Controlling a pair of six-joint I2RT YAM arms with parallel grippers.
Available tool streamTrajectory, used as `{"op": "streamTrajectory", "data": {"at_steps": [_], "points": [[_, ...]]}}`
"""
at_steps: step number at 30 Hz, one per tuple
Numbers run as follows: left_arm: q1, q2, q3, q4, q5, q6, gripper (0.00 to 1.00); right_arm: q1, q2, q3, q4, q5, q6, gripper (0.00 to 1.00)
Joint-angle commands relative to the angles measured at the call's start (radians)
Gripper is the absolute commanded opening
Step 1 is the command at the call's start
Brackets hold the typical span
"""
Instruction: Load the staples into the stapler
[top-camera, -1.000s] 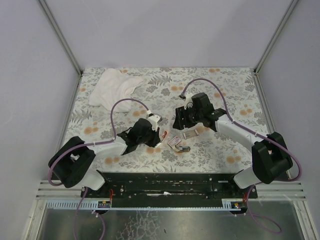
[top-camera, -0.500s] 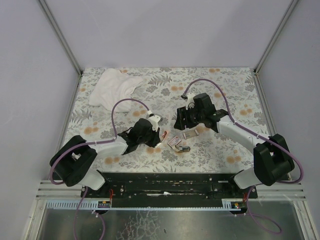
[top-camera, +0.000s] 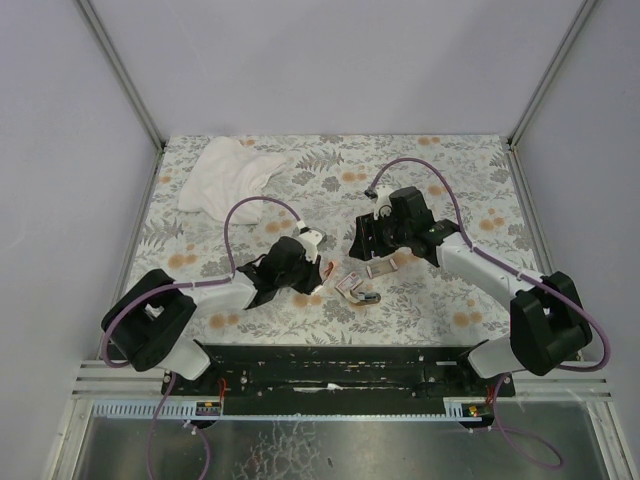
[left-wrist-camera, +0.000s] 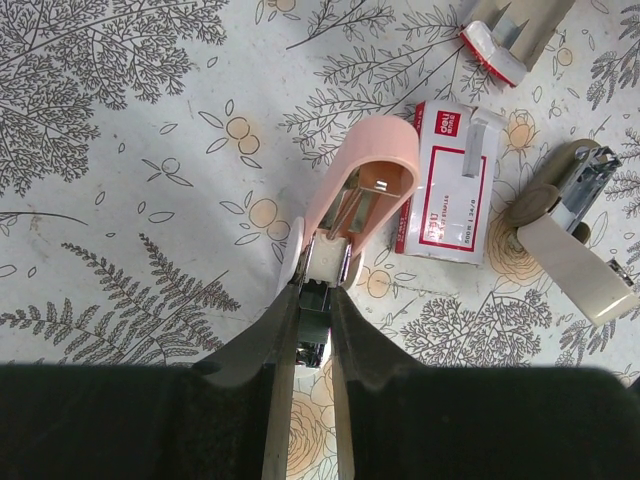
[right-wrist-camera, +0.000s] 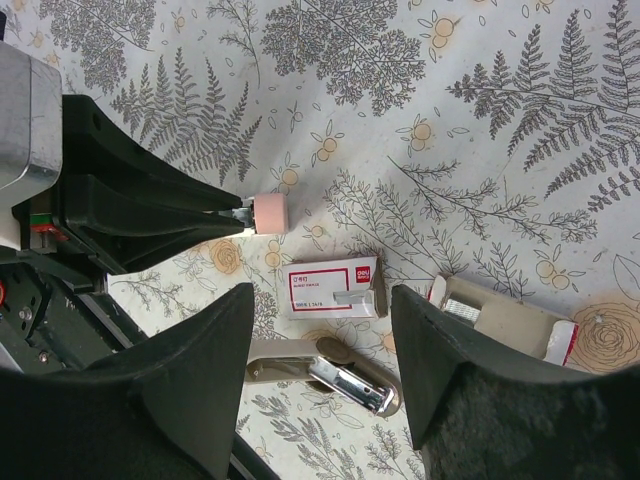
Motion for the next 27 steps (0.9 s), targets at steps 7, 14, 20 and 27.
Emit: {"op": "streamTrajectory", "data": {"at_steps": [7, 14, 20, 27], "points": [[-0.005, 0.037, 0.019, 0.017, -0.028, 0.032, 0.10, -0.012, -0.056, -0.010, 0.033, -0.014, 0.006, 0.64], [-0.005, 0.041, 0.022, 0.012, -0.024, 0.031, 0.17, -0.016, -0.063, -0.015, 0.033, -0.015, 0.008, 0.64], [-0.007, 0.041, 0.022, 0.010, -0.030, 0.030, 0.28, -0.017, -0.069, -0.016, 0.032, -0.016, 0.008, 0.64], [-0.010, 0.036, 0.021, 0.012, -0.032, 0.030, 0.33, -0.020, -0.076, -0.015, 0.030, -0.015, 0.009, 0.64]]}}
